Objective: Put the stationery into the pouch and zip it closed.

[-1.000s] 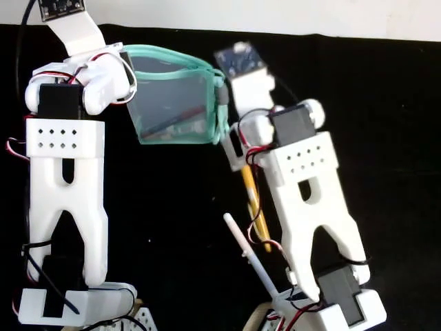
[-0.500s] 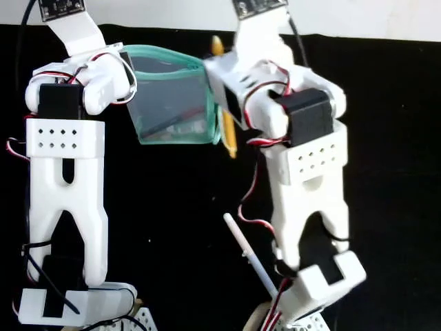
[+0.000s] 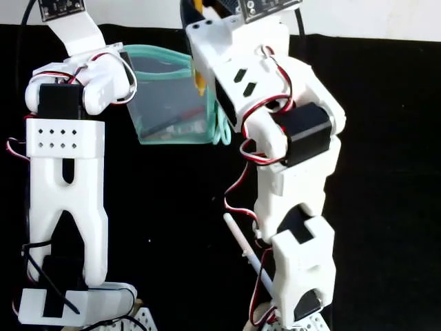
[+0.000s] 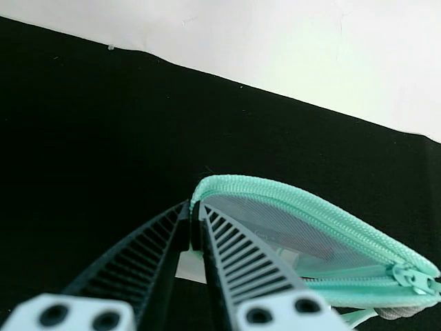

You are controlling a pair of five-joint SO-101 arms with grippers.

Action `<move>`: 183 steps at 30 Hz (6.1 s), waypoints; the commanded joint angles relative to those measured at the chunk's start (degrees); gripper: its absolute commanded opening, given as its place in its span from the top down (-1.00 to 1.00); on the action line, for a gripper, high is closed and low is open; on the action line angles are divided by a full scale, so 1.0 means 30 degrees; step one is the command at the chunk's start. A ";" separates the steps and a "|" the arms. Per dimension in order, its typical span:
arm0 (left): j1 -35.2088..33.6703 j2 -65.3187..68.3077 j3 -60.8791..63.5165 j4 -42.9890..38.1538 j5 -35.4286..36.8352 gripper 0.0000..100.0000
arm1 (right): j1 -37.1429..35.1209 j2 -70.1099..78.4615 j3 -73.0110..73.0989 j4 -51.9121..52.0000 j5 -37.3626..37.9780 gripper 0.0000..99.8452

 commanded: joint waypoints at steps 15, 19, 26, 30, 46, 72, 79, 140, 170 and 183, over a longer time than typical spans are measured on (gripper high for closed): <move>0.0571 0.1275 0.0278 0.0059 -0.0117 0.99 | -0.0835 0.1333 -0.2125 -0.5172 -0.0117 0.99; 0.0571 0.1275 0.0278 0.0059 -0.0117 0.99 | -0.1216 0.2271 -0.2125 -0.6022 -0.0117 0.99; 0.0571 0.1275 0.0249 0.0059 -0.0117 0.99 | -0.1216 0.3795 -0.2125 -0.5524 -0.0117 0.99; 0.0542 0.1275 0.0220 0.0059 -0.0117 0.99 | -0.1245 0.3941 -0.2125 -0.4088 -0.0117 0.99; 0.0513 0.1275 0.0220 0.0059 -0.0117 0.99 | -0.1128 0.3971 -0.2095 0.3531 -0.0029 0.98; 0.0542 0.1275 0.0249 0.0059 -0.0117 0.99 | -0.0161 0.3326 -0.2125 0.5172 -0.0117 0.57; 0.0542 0.1275 0.0249 0.0059 -0.0117 0.99 | -0.0161 -0.0161 -0.2125 0.4029 -0.0029 0.57; 0.0864 0.1304 0.0366 0.0059 -0.0117 0.99 | 0.2769 -1.4168 2.6769 0.6784 0.2637 0.58; 0.0952 0.1685 0.0337 0.0088 -0.0117 0.99 | 0.1070 -1.3993 4.2799 -0.2183 0.3839 0.58; 0.1187 0.3502 -0.0571 0.0205 -0.0088 0.99 | -0.1245 -1.3846 4.3795 -0.3297 0.3663 0.58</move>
